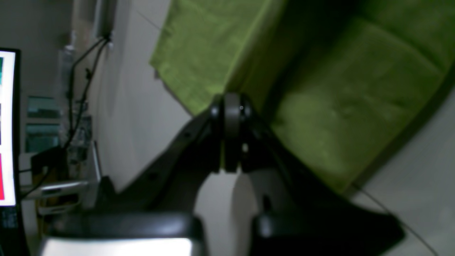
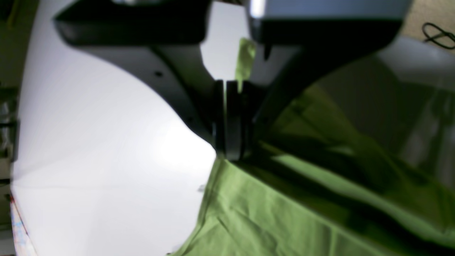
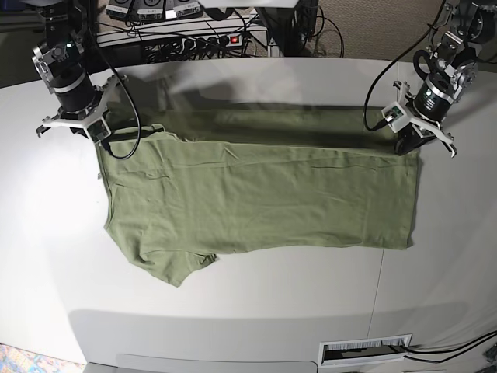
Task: Fold the T-shirt properly
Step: 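Release the shoulders and move both grippers along the shirt's sides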
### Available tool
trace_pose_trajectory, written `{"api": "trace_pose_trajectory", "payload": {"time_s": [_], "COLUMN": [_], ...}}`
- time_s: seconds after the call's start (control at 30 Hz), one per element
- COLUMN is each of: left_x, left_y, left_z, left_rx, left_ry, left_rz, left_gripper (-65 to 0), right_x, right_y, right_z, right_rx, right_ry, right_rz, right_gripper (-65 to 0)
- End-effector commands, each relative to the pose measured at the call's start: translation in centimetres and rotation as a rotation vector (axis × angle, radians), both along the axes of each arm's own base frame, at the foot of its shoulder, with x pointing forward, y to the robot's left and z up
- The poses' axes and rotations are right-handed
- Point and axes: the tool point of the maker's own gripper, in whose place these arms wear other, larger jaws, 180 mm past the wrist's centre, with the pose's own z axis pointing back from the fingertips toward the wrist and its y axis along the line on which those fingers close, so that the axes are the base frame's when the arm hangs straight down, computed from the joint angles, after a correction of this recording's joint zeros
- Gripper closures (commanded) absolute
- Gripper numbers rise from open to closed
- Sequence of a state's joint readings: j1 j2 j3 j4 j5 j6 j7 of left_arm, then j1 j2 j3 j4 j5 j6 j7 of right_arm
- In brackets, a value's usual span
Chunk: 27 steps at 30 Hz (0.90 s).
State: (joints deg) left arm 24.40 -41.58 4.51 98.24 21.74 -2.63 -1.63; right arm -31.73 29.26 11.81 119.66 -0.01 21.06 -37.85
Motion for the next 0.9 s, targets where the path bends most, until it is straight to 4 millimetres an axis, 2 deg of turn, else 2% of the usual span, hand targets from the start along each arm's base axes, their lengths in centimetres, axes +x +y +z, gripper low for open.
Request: {"api": "trace_pose_trajectory", "payload": {"time_s": [0.0,0.23,0.47,0.63,0.87], "left_x": [0.7,1.3,3.0,3.6,3.2], "left_y": [0.5,0.3,-0.6,-0.1,-0.2], "left_z": [0.9,1.2,2.2,1.6,0.8], "left_rx": [0.01,-0.025,-0.103,-0.11,-0.117], "left_ry": [-0.037,-0.054,-0.078,-0.07,-0.03], "left_rz": [0.002,0.0,0.018,0.026,0.009], "left_gripper": [0.0,0.0,0.0,0.0,-1.2], "right_x": [0.9,2.7,4.6,5.8,6.7], "right_y": [-0.1,-1.1,-0.8,-1.3,-1.8], "right_z": [1.0,0.3,0.4,-0.3,-0.2], "right_rx": [-0.005,0.014,0.073,0.102,0.09], "right_ry": [-0.046,-0.066,-0.118,-0.129,-0.141], "right_rz": [0.009,-0.028,-0.07,-0.109,-0.129], "right_gripper": [0.0,0.0,0.0,0.0,0.0]}}
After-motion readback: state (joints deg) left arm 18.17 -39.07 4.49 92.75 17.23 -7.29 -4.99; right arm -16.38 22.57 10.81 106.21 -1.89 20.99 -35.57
